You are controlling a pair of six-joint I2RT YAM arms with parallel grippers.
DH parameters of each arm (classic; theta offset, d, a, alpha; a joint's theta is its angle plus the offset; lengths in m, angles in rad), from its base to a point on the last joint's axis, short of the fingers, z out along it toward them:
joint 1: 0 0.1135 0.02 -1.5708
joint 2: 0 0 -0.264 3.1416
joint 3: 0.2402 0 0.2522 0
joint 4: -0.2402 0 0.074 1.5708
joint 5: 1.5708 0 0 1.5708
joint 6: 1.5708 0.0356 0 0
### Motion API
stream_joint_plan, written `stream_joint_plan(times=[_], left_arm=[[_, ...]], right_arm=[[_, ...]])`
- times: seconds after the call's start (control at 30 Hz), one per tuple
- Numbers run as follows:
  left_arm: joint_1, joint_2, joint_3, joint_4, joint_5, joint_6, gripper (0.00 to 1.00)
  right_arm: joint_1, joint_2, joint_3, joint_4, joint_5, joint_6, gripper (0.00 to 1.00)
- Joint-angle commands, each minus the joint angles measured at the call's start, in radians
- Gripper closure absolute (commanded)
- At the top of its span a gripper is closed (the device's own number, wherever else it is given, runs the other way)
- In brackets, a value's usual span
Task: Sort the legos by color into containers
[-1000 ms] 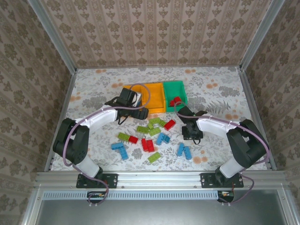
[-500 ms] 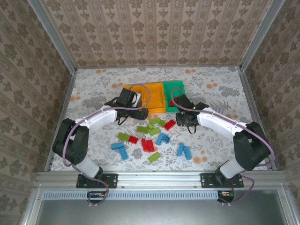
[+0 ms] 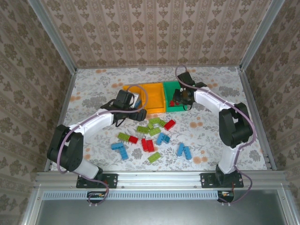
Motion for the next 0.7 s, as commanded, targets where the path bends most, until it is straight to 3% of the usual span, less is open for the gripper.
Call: stream_joint_plan(times=[0.0, 0.1, 0.17, 0.27, 0.47, 0.67], left_arm=[[-0.004, -0.028, -0.021, -0.01, -0.003, 0.028, 0.0], [-0.004, -0.031, -0.025, -0.018, -0.014, 0.031, 0.0], [-0.003, -0.033, -0.021, -0.026, -0.023, 0.036, 0.0], [-0.004, -0.034, -0.022, -0.027, -0.027, 0.037, 0.0], [-0.004, -0.027, -0.034, 0.007, -0.02, 0.022, 0.0], [-0.005, 0.01, -0.018, 0.027, 0.014, 0.014, 0.0]], right_arm=[[-0.008, 0.052, 0.067, -0.039, -0.048, 0.03, 0.72], [-0.009, 0.076, 0.092, -0.05, -0.054, 0.031, 0.54], [-0.007, 0.06, 0.083, -0.04, -0.072, 0.029, 0.37], [0.006, -0.012, 0.019, -0.022, -0.065, 0.013, 0.26], [0.052, -0.189, -0.171, -0.065, 0.007, 0.039, 0.23], [0.097, -0.274, -0.373, 0.012, -0.024, 0.198, 0.26]])
